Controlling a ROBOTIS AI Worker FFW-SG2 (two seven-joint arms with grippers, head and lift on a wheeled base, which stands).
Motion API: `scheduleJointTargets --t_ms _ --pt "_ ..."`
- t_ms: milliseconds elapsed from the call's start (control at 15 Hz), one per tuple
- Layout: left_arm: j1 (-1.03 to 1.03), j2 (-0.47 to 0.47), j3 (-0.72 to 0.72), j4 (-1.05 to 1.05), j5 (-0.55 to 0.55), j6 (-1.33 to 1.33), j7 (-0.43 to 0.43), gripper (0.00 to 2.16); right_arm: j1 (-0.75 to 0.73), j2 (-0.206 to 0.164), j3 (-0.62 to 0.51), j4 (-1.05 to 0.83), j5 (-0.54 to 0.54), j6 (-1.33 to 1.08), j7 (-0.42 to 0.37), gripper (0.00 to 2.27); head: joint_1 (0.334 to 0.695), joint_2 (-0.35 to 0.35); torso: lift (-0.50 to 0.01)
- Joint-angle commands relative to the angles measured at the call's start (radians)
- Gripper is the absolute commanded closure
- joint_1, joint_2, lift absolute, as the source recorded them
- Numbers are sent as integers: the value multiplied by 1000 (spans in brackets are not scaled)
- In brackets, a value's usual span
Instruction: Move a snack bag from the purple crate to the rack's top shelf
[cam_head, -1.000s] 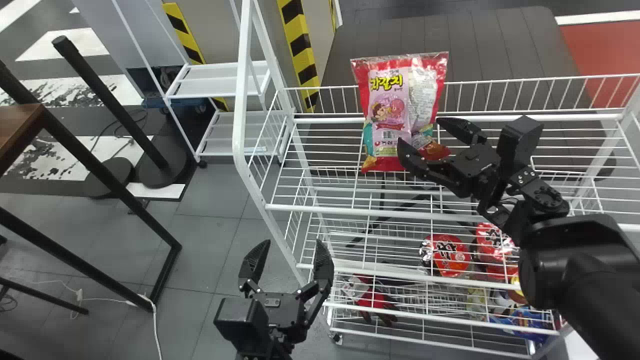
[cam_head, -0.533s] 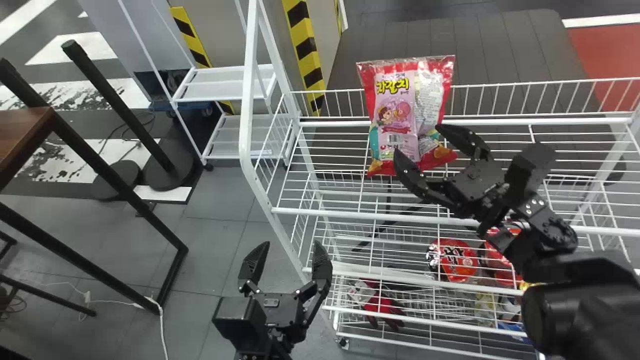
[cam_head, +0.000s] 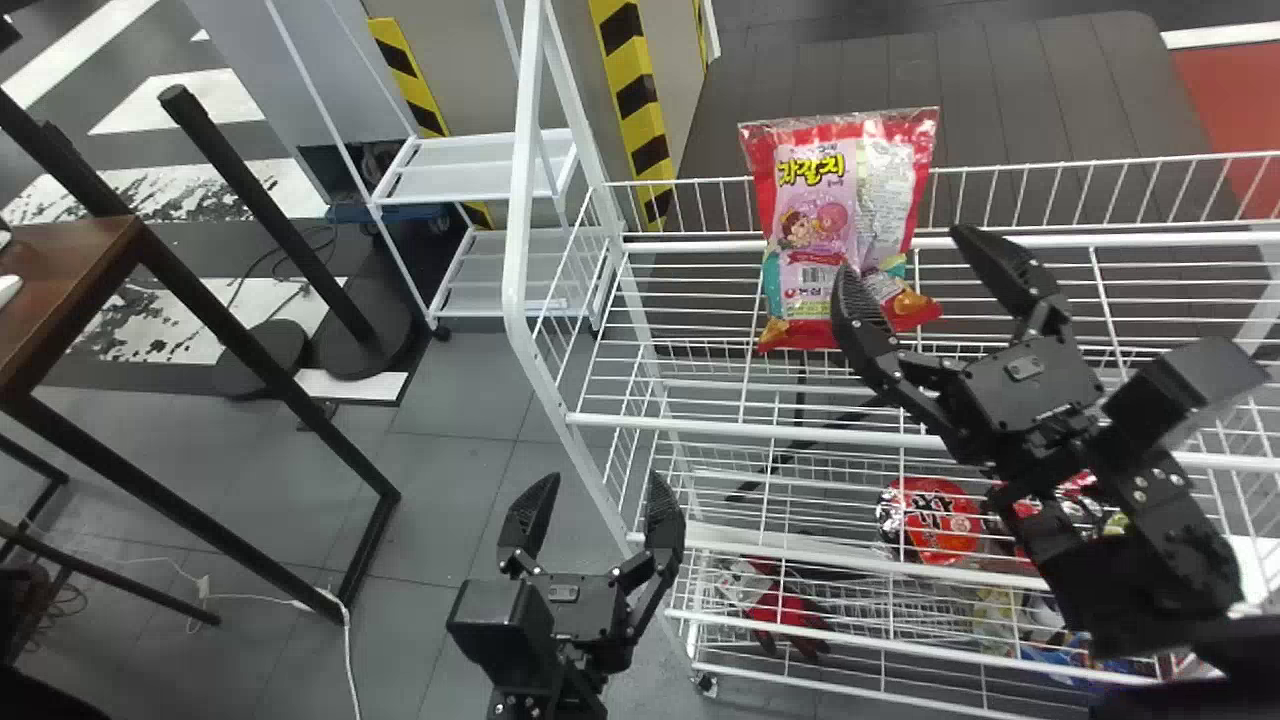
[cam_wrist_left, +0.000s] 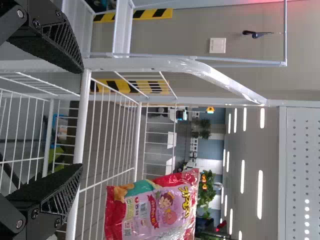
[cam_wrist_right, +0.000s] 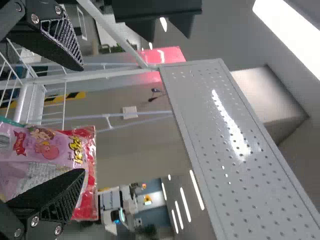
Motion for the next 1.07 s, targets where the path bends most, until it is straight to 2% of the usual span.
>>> scheduleJointTargets --t_ms 0,67,333,467,800,933,1000 --pt "12 1 0 -53 -1 57 1 164 132 2 -52 -154 71 68 -38 97 695 272 0" --pt "26 5 0 -90 -1 78 4 164 194 2 -95 -203 88 77 -39 97 695 254 0" --pt "74 18 0 -223 -12 161 14 164 341 -49 -233 -281 105 166 -25 188 695 180 0" --pt "83 18 -11 -263 -29 161 17 164 398 -52 -305 -278 99 136 -13 184 695 108 0" --pt "25 5 -61 -302 -55 293 21 164 499 -55 -394 -197 86 -64 14 188 695 -27 0" --pt "-9 5 -112 -315 -67 339 83 161 522 -57 -402 -183 83 -110 16 188 695 -76 0" --pt "-29 3 -153 -315 -121 351 105 164 531 -57 -408 -168 79 -131 16 188 695 -86 0"
